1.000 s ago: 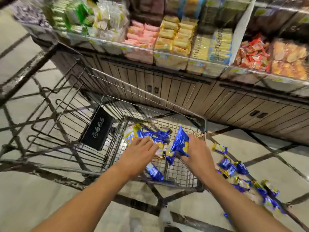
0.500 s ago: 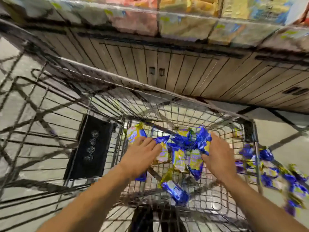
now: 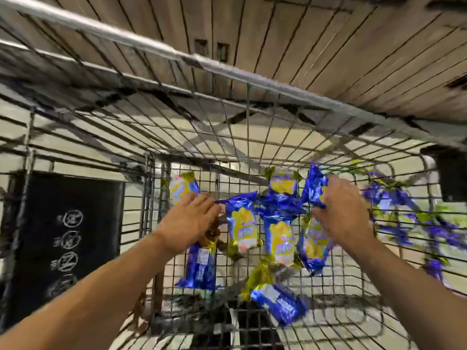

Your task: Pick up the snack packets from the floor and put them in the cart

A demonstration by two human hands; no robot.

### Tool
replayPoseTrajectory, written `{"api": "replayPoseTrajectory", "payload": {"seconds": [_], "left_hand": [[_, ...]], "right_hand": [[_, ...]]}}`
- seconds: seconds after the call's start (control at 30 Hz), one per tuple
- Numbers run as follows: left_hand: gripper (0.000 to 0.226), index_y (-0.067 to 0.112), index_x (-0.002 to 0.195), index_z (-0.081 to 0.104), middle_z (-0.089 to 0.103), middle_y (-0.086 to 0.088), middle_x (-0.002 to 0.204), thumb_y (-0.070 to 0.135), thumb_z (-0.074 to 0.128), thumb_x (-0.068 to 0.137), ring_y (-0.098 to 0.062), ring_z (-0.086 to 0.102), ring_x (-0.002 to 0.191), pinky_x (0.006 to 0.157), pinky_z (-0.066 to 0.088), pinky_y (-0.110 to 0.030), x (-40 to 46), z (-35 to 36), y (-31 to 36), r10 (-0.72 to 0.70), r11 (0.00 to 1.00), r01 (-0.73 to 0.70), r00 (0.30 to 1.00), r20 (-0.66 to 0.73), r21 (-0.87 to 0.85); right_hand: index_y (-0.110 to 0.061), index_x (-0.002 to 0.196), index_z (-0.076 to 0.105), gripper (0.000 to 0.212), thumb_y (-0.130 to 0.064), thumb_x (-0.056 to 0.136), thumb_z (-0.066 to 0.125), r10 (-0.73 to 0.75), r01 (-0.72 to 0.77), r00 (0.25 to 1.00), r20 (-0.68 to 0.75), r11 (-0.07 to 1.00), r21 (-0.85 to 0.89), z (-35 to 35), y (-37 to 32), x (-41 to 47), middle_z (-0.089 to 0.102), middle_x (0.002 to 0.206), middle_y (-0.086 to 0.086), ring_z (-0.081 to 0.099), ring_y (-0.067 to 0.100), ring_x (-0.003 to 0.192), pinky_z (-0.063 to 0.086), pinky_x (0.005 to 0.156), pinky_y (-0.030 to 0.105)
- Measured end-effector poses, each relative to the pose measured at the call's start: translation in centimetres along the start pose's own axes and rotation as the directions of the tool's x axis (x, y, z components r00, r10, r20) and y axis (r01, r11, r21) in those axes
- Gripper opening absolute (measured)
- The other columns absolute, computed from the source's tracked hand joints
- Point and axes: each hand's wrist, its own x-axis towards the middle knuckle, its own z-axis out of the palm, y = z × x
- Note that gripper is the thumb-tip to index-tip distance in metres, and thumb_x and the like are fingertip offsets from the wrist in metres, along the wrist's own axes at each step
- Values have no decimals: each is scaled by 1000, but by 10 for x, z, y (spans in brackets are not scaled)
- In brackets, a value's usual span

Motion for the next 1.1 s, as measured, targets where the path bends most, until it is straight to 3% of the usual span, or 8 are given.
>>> {"api": "replayPoseTrajectory", "payload": {"seconds": [0.13, 0.33, 0.43, 0.53, 0.67, 0.8, 0.93, 1.1], "left_hand": [[65, 15, 127, 54, 61, -6, 120, 16, 72, 64, -28, 55, 117, 99, 43, -41, 5, 8, 2, 19, 989, -29, 998, -67, -146], [49, 22, 135, 44, 51, 2, 131, 19, 54, 87, -21, 39, 130, 109, 28, -37, -9, -10, 6, -175, 904, 112, 977, -118, -412], [50, 24, 136, 43, 50, 2, 134, 13, 54, 88, -21, 39, 130, 111, 29, -40, -28, -40, 10, -230, 887, 163, 967, -108, -433], [53, 23, 132, 46, 55, 0, 128, 6, 57, 83, -22, 46, 120, 102, 38, -38, -48, -77, 21, -292, 882, 221, 950, -114, -416], [52, 17, 124, 56, 61, -4, 115, 5, 69, 75, -26, 55, 109, 92, 45, -40, -76, -133, 39, -336, 880, 228, 919, -208, -417], [53, 13, 116, 61, 66, -7, 105, 3, 75, 66, -29, 62, 100, 84, 50, -40, -100, -184, 56, -346, 897, 227, 894, -285, -379], [49, 16, 128, 53, 60, -4, 119, 14, 65, 80, -27, 53, 114, 93, 45, -41, -117, -238, 86, -352, 893, 224, 888, -295, -391], [43, 16, 125, 49, 58, -5, 116, 38, 59, 90, -27, 53, 108, 90, 45, -41, -121, -299, 153, -403, 855, 189, 829, -388, -484]], "right_hand": [[-7, 110, 49, 56, -27, 68, 81, -7, 6, 1000, -14, 1000, -16, 8, -6, 2, 56, 104, 17, 54, 38, 100, 47, 82, 45], [-10, 131, 42, 83, -36, 65, 84, -23, 22, 1000, -13, 999, -27, -2, -14, -6, 52, 118, 15, 48, 35, 109, 45, 89, 47], [-10, 134, 41, 81, -36, 69, 81, -51, 51, 999, -18, 999, -18, -26, -21, -21, 51, 120, 15, 46, 35, 110, 44, 92, 46], [-10, 136, 40, 74, -36, 75, 74, -69, 69, 997, 30, 998, -6, -58, -32, -45, 50, 124, 15, 45, 35, 113, 42, 96, 46], [-13, 128, 48, 60, -26, 74, 72, -71, 74, 997, -31, 993, 92, -104, -46, -80, 51, 122, 13, 45, 32, 113, 43, 93, 42], [-13, 130, 45, 60, -31, 79, 71, -95, 103, 993, -64, 985, 139, -145, -47, -117, 48, 125, 11, 41, 28, 117, 41, 94, 39], [-15, 131, 46, 57, -33, 81, 68, -105, 131, 984, -144, 975, 180, -184, -27, -153, 48, 125, 9, 42, 28, 115, 42, 88, 40], [-22, 129, 47, 59, -49, 81, 67, 24, 39, 974, -226, 962, 270, -224, 27, -192, 49, 122, 6, 46, 28, 113, 43, 89, 41]]}}
